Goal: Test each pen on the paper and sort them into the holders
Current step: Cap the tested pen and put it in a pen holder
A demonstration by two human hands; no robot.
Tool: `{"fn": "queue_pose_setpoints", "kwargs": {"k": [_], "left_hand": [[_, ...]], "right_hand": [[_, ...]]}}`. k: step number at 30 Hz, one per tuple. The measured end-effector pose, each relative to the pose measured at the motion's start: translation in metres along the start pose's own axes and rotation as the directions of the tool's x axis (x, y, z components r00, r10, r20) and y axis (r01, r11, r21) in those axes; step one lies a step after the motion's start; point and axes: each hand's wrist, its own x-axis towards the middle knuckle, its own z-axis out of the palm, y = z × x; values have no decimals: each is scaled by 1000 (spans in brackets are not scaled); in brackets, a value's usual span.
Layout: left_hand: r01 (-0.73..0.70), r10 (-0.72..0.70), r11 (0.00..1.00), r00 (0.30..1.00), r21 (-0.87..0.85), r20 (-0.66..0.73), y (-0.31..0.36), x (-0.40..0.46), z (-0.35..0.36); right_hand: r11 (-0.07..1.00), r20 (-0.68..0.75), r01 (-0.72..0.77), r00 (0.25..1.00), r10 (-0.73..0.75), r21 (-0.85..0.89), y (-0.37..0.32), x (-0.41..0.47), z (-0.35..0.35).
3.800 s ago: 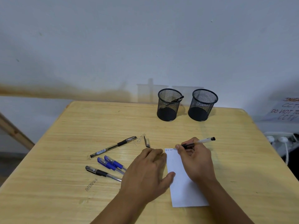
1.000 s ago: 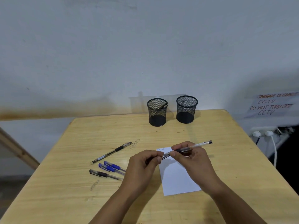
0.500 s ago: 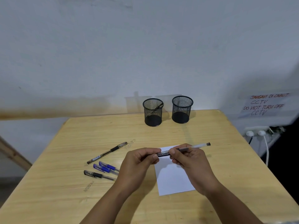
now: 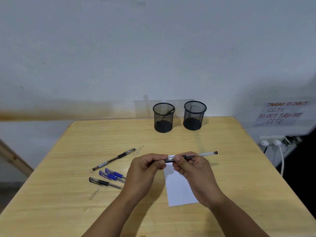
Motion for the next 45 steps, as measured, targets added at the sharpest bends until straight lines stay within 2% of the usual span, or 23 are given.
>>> {"fn": "queue_pose_setpoints", "kwargs": {"k": [5,8,11,16,21,25,30,36,40,45], "left_hand": [[-2,2,1000,1000,-8,-3,0,11,2],[-42,42,998,999,40,-3,-3,24,9],[-41,45,993,998,114,-38,-9,46,13],[12,19,978,989,207,-147,-20,97,9],[59,-6,964,979,258,-203,-24,136,11],[83,-8,907,984,412,-180,-29,163,19],[58,17,914,983,402,-180,-39,176,25],[-21,108,919,974,395,-200,-45,180,27],[-49,137,914,971,402,-194,-49,181,26],[-47,105,930,985,364,-140,-44,179,22]], "right_hand": [[994,0,-55,998,55,93,-5,13,3],[986,-86,-56,994,70,157,-9,29,10],[991,-163,-25,986,46,132,-18,49,11],[989,-231,30,971,-63,-144,-39,77,-10],[885,-285,79,930,-231,-459,-59,105,-37],[739,-226,119,909,-349,-664,-78,127,-44],[493,-71,145,917,-394,-858,-93,151,-35],[254,105,218,913,-394,-942,-99,170,-11],[218,153,257,903,-401,-942,-96,174,0],[284,160,285,906,-391,-916,-95,173,2]]}}
